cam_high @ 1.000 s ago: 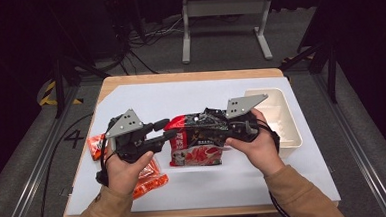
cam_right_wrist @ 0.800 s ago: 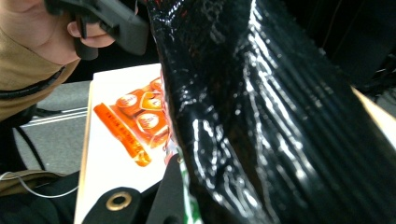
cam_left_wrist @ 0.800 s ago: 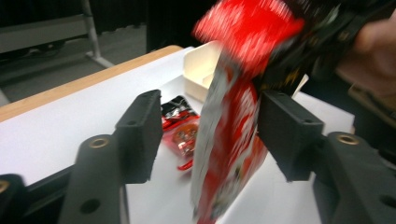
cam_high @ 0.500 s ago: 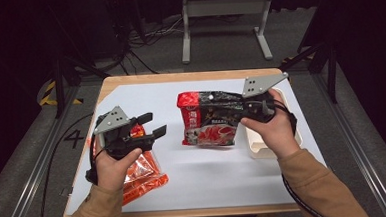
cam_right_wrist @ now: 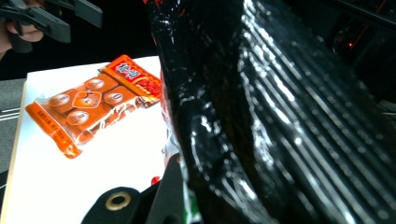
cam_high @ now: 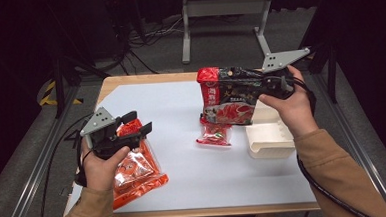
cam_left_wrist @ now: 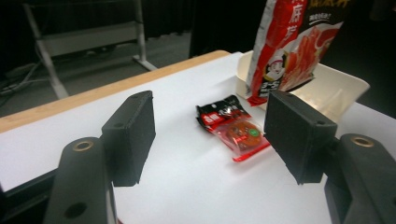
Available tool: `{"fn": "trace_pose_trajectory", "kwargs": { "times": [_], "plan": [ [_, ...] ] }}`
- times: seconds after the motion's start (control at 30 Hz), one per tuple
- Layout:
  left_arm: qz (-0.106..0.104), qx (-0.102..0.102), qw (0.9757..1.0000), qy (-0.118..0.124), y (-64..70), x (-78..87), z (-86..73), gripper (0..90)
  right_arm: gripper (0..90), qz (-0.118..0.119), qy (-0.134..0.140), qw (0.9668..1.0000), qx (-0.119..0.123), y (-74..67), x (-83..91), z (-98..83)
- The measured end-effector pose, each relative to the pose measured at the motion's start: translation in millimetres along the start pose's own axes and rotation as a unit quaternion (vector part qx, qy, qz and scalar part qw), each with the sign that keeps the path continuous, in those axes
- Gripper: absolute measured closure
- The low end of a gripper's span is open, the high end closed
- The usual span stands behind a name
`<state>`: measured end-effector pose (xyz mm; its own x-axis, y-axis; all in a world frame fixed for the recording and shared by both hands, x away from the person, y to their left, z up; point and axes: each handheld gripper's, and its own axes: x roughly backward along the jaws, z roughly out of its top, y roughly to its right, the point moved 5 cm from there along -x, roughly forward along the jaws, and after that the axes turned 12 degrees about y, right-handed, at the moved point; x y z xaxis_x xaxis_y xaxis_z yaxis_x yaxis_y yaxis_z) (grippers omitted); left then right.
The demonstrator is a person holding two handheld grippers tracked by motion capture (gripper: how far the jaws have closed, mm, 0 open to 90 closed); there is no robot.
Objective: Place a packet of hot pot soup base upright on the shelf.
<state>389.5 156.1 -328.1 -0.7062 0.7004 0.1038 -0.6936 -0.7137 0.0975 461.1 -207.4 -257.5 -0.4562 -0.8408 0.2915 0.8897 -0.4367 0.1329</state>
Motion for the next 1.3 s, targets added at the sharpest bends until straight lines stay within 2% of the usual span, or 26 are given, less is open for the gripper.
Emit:
{"fn": "trace_pose_trajectory", "kwargs": {
  "times": [0.1, 0.17, 0.27, 0.47, 0.6, 0.8, 1.07, 1.3],
  "plan": [
    [0.005, 0.000, 1.0000, -0.002, -3.7, 0.0, -1.5, 34.7, 84.8, -0.005, -0.001, 1.0000, -0.003, 5.4, 2.1, 0.0],
    [0.013, 0.006, 0.9999, -0.004, -10.0, 0.1, -5.1, 34.7, 84.8, -0.017, -0.007, 0.9998, -0.009, 16.4, 6.5, -0.4],
    [0.016, 0.009, 0.9998, -0.009, -13.3, 0.8, -7.0, 34.6, 84.8, -0.021, -0.009, 0.9997, -0.008, 22.5, 8.9, -0.8],
    [0.025, 0.025, 0.9994, -0.003, -19.7, 1.9, -9.8, 33.6, 84.7, -0.040, -0.011, 0.9990, -0.018, 41.0, 16.5, -4.2],
    [0.024, 0.031, 0.9992, -0.003, -21.5, 1.1, -11.8, 33.3, 84.7, -0.051, -0.012, 0.9984, -0.022, 53.8, 21.9, -6.4],
    [0.023, 0.036, 0.9991, -0.007, -22.5, 1.0, -12.7, 33.0, 84.7, -0.054, 0.000, 0.9978, -0.038, 72.1, 28.0, -9.1],
    [0.019, 0.042, 0.9989, -0.005, -23.6, 0.3, -13.6, 32.3, 84.8, -0.063, 0.002, 0.9977, -0.024, 91.6, 38.1, -12.0],
    [0.020, 0.043, 0.9989, 0.001, -23.3, -0.2, -12.5, 32.1, 84.7, -0.077, 0.007, 0.9969, -0.015, 101.1, 46.2, -17.6]
  ]
}}
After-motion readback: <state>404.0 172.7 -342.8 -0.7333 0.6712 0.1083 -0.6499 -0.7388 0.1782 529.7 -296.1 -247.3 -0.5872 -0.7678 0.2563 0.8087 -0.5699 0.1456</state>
